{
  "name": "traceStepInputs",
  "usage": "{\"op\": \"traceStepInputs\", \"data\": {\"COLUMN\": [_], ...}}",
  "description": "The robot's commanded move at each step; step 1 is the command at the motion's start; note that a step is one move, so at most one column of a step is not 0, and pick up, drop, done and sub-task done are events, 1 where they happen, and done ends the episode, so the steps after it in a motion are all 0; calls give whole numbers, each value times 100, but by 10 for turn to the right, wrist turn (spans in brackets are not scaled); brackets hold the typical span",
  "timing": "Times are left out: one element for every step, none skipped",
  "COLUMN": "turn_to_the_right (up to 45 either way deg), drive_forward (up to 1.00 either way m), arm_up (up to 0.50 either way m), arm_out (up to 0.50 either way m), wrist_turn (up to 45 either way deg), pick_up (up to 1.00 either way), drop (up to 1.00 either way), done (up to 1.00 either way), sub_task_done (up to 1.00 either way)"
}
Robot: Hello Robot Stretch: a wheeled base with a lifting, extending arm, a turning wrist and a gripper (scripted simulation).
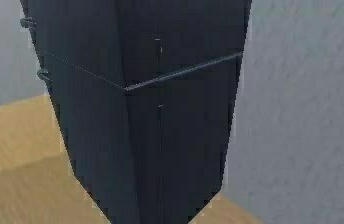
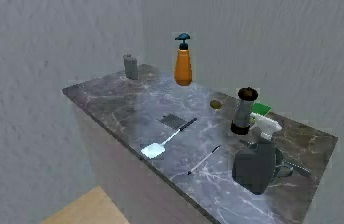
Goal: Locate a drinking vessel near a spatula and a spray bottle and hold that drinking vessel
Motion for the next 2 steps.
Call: {"op": "traceStepInputs", "data": {"turn_to_the_right": [270,0], "drive_forward": [0,0], "arm_up": [0,50], "arm_out": [0,0], "wrist_turn": [0,0], "pick_up": [0,0], "drop": [0,0], "done": [0,0], "sub_task_done": [0,0]}}
